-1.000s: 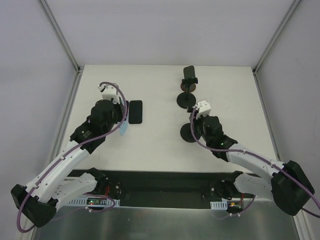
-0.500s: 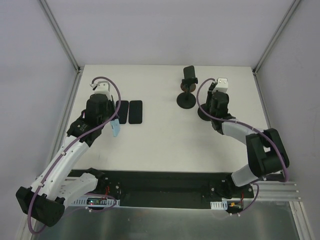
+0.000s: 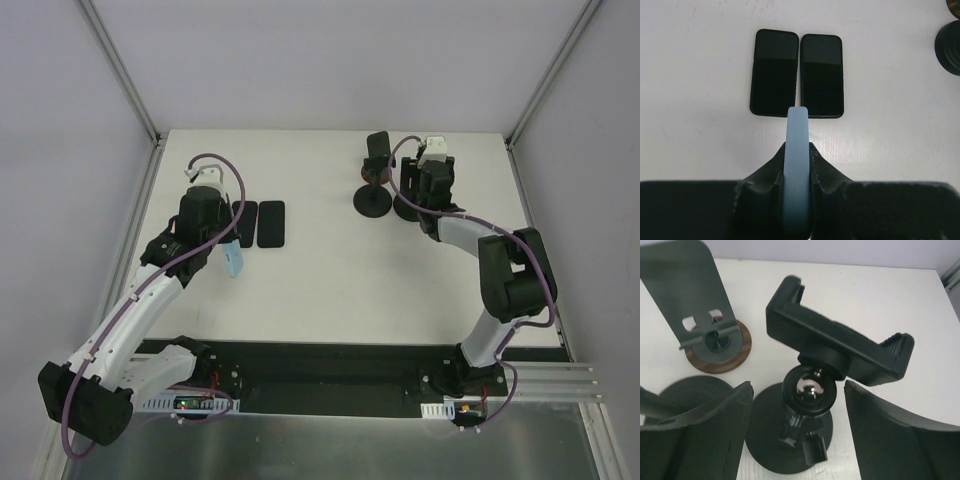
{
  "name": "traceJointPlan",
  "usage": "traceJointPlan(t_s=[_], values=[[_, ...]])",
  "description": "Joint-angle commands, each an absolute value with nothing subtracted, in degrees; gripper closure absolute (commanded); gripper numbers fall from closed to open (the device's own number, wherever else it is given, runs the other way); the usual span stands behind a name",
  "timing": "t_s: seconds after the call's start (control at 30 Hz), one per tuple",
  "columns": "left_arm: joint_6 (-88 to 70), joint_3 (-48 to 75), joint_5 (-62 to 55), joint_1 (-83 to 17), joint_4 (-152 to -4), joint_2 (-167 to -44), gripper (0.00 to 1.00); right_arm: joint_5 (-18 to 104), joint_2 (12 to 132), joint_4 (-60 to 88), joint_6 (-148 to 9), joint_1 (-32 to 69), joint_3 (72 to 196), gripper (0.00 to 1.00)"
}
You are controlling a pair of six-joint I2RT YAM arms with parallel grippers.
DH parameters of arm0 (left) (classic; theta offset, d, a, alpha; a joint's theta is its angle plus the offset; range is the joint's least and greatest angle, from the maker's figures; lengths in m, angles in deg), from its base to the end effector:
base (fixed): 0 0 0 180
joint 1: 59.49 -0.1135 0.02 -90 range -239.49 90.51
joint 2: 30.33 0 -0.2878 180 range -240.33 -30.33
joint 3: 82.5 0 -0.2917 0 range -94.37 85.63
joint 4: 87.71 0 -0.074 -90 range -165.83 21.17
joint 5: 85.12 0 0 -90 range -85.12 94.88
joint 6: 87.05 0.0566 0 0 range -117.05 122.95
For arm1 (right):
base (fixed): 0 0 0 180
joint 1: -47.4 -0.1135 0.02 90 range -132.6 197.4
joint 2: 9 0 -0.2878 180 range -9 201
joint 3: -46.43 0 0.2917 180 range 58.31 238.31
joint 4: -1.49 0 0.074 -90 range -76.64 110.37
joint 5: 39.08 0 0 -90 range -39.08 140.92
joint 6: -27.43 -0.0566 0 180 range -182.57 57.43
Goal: Remove the phone from the phone stand
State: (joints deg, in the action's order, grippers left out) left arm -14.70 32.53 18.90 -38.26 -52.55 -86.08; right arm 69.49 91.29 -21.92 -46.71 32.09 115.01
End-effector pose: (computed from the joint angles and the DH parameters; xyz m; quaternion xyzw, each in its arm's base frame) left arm 0.2491 -0.0820 0.3417 -0.0384 0.8430 -0.0776 0.5308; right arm 0.4348 0.1003 0.2249 -0.0989 0.7474 -0.1251 0.6449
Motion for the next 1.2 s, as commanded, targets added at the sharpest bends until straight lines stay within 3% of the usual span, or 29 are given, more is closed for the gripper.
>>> traceJointPlan(t_s=[0.0, 0.07, 0.17, 0.37, 0.5, 0.87, 1.17], values=[[-17.88, 31.75, 17.71, -39.45, -55.36, -86.05, 1.0, 70.77, 83.83, -15.23, -43.94, 31.32, 115.88, 0.18], [-18.75, 31.84, 18.24, -39.72, -55.36, -86.23, 1.0, 72.18, 78.82, -12.4, -42.53, 30.7, 115.35, 0.09], [-20.51, 32.1, 18.42, -40.24, -55.36, -86.5, 1.0, 73.33, 72.23, -7.56, -39.11, 28.16, 114.91, 0.04], [-22.36, 32.19, 18.24, -40.77, -55.44, -86.76, 1.0, 72.1, 64.22, -0.88, -33.83, 16.76, 115.87, 0.02], [-23.07, 32.02, 18.77, -40.77, -55.36, -86.76, 1.0, 64.66, 62.63, -0.96, -34.35, 8.74, 115.35, 0.01], [-33.07, 32.98, 23.51, -40.95, -55.36, -85.0, 1.0, 54.0, 71.15, -9.84, -35.06, -13.4, 116.65, 0.0], [-38.44, 33.51, 19.83, -41.91, -55.36, -85.0, 1.0, 53.55, 83.01, -12.2, -31.11, -22.2, 123.08, 0.0]])
